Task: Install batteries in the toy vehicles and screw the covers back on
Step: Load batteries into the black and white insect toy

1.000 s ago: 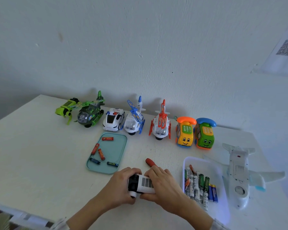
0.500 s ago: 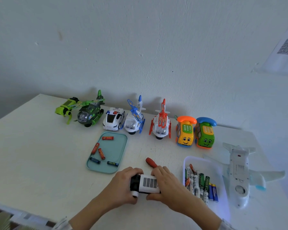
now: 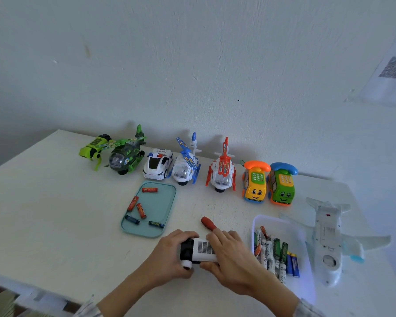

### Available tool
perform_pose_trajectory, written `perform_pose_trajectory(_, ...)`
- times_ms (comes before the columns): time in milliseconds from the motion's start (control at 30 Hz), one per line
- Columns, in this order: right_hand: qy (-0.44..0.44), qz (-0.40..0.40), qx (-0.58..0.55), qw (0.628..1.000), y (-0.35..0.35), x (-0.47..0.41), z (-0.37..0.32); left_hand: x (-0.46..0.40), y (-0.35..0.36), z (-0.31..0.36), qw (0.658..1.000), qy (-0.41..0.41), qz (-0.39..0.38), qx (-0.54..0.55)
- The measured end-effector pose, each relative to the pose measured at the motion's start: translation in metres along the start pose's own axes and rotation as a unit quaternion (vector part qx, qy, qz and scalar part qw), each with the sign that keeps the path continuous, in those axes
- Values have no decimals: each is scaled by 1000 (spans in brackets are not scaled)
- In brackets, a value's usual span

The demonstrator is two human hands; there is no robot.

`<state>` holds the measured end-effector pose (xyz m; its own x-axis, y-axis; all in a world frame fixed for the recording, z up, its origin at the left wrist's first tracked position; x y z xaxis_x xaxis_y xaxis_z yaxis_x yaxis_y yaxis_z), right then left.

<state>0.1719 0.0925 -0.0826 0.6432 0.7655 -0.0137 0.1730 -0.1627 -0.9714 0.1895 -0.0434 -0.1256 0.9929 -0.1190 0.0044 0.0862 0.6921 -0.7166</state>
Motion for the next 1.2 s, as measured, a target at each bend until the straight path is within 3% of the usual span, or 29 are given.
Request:
perform_pose_trajectory(267, 10, 63, 40, 997, 2, -2, -14, 4, 0, 1, 999, -14, -14, 26)
perform_pose_trajectory(600, 1, 3, -18, 1000, 3, -4, -14, 18, -3, 4, 998, -2, 20, 55)
perform_pose_trajectory(767, -5, -38, -91, 995, 3, -9, -16, 21, -3, 2, 999, 7, 6, 48)
perform_pose_trajectory(1200, 17, -87, -143, 986, 0, -9, -18, 24, -12, -7, 998, -5, 10, 61)
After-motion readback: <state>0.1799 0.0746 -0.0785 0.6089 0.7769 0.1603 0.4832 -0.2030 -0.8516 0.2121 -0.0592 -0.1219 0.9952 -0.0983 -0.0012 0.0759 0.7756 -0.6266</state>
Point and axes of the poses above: each hand's wrist, its own x-axis away from the middle knuckle, its own y-axis out of the palm, z = x × y, the point moved 7 cm from there along -x, towards the middle knuckle, and after that the axes turned 3 degrees about -x, right-handed, at the moved point
